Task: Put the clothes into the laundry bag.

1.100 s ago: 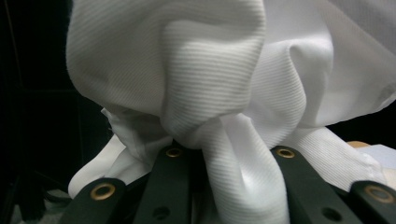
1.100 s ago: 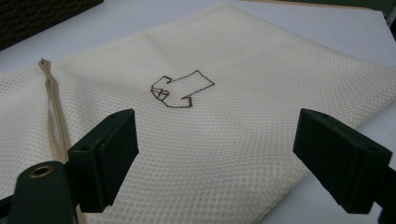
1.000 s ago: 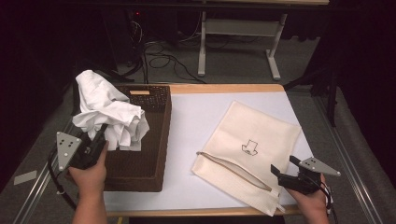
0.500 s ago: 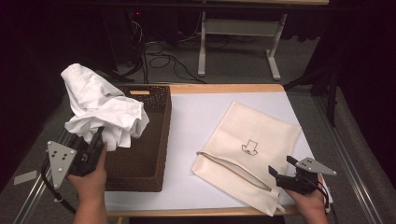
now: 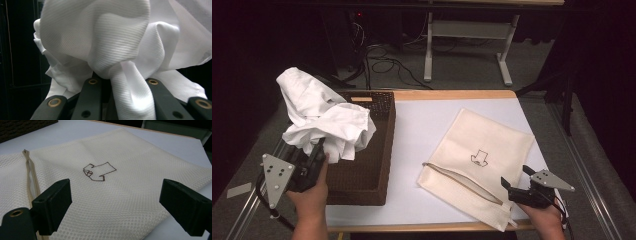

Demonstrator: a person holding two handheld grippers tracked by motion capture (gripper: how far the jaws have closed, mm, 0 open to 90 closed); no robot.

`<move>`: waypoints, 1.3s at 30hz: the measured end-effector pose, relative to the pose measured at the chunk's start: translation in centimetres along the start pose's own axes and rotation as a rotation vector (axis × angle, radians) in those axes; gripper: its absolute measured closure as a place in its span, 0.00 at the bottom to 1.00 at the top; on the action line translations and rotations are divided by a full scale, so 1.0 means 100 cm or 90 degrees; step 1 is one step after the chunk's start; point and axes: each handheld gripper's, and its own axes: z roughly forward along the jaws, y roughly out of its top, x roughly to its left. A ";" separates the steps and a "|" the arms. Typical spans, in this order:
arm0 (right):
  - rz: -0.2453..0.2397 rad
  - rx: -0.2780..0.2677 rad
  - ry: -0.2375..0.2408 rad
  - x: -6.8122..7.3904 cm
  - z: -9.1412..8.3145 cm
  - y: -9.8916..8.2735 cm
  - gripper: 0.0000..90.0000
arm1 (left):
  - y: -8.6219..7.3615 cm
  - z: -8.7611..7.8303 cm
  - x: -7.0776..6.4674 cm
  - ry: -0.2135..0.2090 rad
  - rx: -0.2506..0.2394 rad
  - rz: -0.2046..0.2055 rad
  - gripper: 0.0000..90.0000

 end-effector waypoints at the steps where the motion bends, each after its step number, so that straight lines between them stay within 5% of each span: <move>1: -0.003 -0.003 -0.005 0.000 -0.001 0.000 0.13 | 0.001 0.000 0.000 -0.001 -0.002 -0.001 0.85; 8: 0.006 -0.047 -0.028 -0.001 -0.005 -0.003 0.08 | 0.005 -0.001 -0.003 -0.005 -0.013 -0.002 0.85; 13: 0.007 -0.054 -0.034 0.000 -0.004 -0.004 0.05 | 0.011 -0.001 -0.006 -0.007 -0.033 -0.018 0.86; 21: 0.017 -0.049 -0.038 -0.002 -0.003 -0.007 0.06 | 0.021 0.001 -0.016 -0.025 -0.055 -0.003 0.86; 29: 0.012 -0.053 -0.038 0.001 -0.001 -0.007 0.06 | 0.034 0.012 -0.029 -0.041 -0.053 0.025 0.86; 39: 0.015 -0.052 -0.025 0.000 -0.002 -0.007 0.09 | 0.063 0.026 -0.058 -0.078 -0.095 0.027 0.86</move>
